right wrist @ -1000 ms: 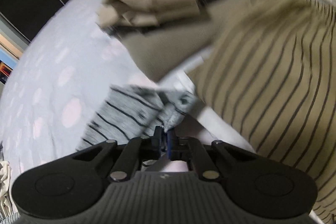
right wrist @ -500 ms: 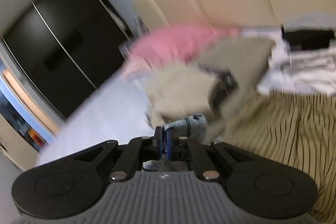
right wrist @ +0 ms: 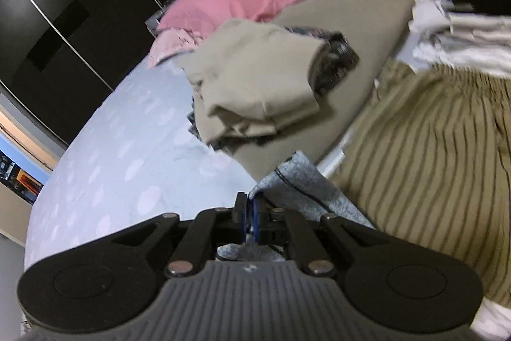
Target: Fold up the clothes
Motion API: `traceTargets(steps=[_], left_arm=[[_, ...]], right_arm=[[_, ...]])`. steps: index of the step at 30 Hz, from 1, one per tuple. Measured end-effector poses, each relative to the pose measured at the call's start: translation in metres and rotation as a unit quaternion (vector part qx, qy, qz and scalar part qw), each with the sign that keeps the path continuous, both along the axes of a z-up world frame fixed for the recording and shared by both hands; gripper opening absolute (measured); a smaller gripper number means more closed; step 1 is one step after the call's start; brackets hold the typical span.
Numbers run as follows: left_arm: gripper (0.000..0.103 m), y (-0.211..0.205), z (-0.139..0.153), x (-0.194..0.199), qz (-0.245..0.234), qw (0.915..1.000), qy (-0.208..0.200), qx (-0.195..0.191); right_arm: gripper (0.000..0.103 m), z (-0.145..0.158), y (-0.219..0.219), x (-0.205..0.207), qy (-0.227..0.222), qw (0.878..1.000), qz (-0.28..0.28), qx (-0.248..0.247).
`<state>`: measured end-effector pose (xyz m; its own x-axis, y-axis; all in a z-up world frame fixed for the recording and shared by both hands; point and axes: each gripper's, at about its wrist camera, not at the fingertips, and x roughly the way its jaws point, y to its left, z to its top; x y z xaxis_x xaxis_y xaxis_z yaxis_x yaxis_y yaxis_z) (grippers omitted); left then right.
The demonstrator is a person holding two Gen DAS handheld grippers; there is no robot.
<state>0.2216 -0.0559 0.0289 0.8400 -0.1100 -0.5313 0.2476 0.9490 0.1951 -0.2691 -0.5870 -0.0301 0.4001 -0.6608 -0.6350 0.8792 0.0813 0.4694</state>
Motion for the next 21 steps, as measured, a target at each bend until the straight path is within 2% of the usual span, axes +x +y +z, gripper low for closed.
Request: traceTargets(steps=[4,8,13,21], left_arm=[[0.0,0.002,0.014,-0.007,-0.005,0.999,-0.024,-0.036],[0.0,0.005,0.037,-0.02,-0.02,0.9954,-0.057,-0.075],[0.0,0.015,0.072,-0.043,-0.049,0.9885,-0.072,-0.124],[0.0,0.047,0.108,-0.076,-0.075,0.9771,-0.075,-0.185]], right_arm=[[0.004,0.025,0.007,-0.01,-0.042,0.998,-0.008,-0.055],[0.004,0.067,0.022,-0.027,-0.067,0.99,-0.018,-0.123],[0.004,0.114,0.043,-0.057,-0.079,0.977,-0.051,-0.192],[0.004,0.188,0.085,-0.114,-0.065,0.957,-0.079,-0.273]])
